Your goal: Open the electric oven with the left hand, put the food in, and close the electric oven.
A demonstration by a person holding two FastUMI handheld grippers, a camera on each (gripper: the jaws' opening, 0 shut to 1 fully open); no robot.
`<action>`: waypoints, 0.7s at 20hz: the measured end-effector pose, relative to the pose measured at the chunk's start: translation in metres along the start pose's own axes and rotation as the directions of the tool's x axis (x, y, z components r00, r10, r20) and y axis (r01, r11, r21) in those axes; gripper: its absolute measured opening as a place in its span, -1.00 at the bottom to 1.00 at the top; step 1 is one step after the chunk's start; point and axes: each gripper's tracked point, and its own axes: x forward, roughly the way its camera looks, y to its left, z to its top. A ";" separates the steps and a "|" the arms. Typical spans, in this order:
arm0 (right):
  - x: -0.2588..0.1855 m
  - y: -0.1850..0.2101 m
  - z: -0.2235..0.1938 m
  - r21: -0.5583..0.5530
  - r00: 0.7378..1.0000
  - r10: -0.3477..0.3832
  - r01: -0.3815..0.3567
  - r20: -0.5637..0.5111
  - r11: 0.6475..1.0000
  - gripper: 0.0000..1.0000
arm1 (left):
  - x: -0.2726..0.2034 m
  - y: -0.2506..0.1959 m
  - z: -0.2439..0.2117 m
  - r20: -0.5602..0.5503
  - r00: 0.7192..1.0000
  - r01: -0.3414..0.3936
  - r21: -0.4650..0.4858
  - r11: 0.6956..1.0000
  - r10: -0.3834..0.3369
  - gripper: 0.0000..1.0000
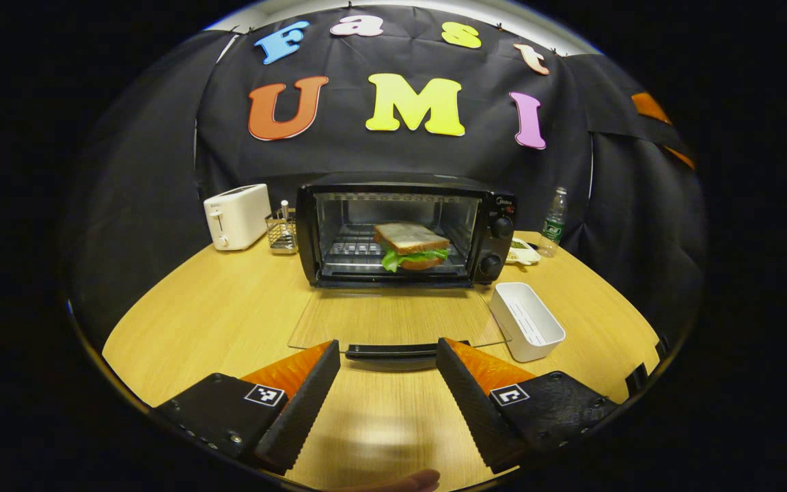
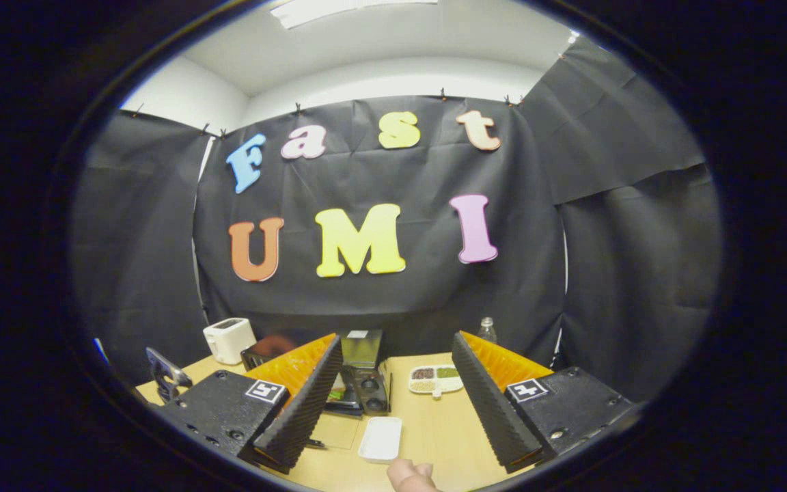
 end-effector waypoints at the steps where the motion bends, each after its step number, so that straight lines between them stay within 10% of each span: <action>1: -0.005 -0.010 0.003 0.007 1.000 -0.004 0.004 0.008 1.000 1.00 | 0.004 -0.005 -0.006 -0.017 1.000 0.005 0.006 1.000 -0.005 0.88; 14: -0.040 -0.101 0.017 -0.037 0.990 -0.112 0.115 0.089 0.993 1.00 | 0.048 -0.029 -0.043 -0.151 0.988 -0.009 0.059 0.998 0.018 0.87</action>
